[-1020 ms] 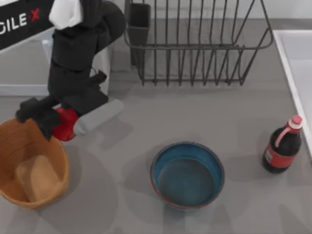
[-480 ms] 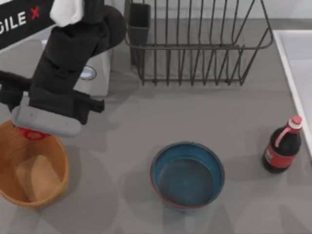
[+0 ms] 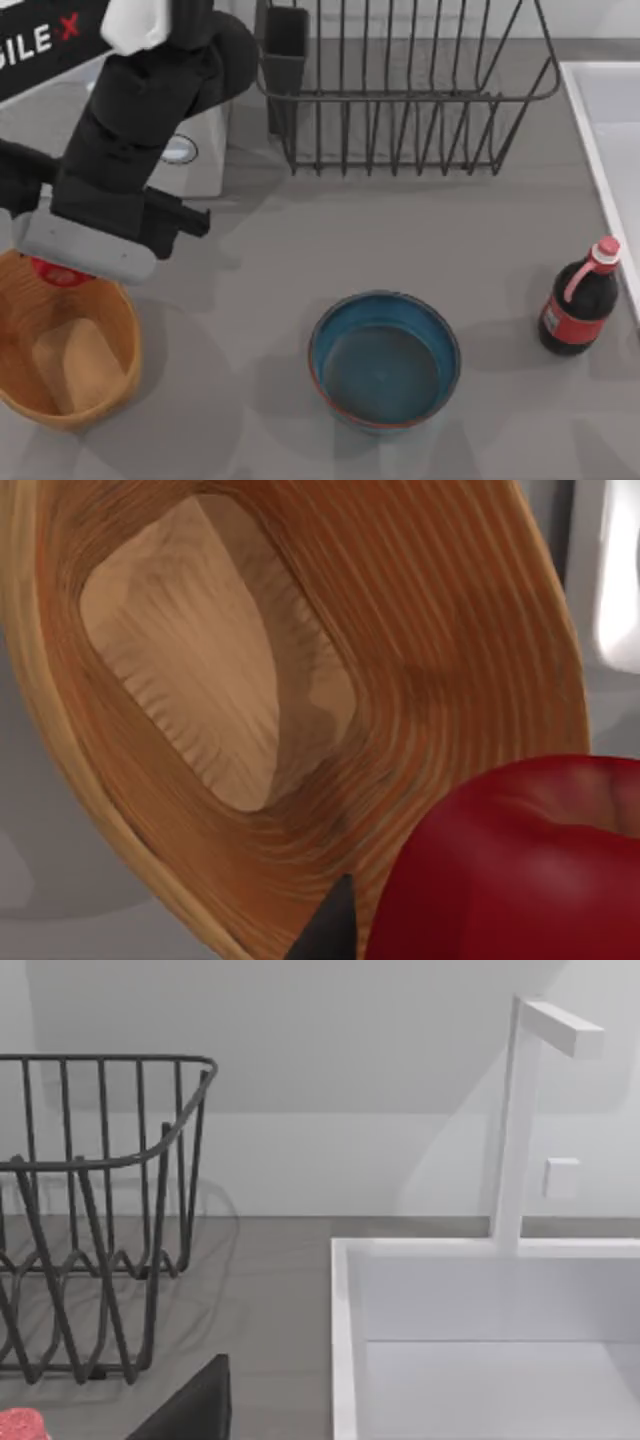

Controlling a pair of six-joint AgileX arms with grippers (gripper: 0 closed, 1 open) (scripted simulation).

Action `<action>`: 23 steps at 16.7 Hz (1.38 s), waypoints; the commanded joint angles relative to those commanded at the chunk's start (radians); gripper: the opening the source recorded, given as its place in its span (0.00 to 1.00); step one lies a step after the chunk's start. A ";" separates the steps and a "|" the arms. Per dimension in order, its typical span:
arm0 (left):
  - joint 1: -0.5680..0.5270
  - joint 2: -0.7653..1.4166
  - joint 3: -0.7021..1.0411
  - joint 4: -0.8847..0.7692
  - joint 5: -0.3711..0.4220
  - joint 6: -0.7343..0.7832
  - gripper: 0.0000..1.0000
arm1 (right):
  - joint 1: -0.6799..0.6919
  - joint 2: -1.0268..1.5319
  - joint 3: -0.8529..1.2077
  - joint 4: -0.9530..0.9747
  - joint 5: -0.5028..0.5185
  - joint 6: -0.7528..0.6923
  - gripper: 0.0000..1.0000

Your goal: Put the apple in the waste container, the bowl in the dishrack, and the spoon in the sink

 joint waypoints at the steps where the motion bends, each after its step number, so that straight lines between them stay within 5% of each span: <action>1: 0.002 -0.002 -0.013 0.011 0.000 0.002 0.00 | 0.000 0.000 0.000 0.000 0.000 0.000 1.00; 15: 0.063 -0.058 -0.320 0.290 -0.030 0.067 0.00 | 0.000 0.000 0.000 0.000 0.000 0.000 1.00; 23: 0.063 -0.058 -0.320 0.290 -0.030 0.067 0.60 | 0.000 0.000 0.000 0.000 0.000 0.000 1.00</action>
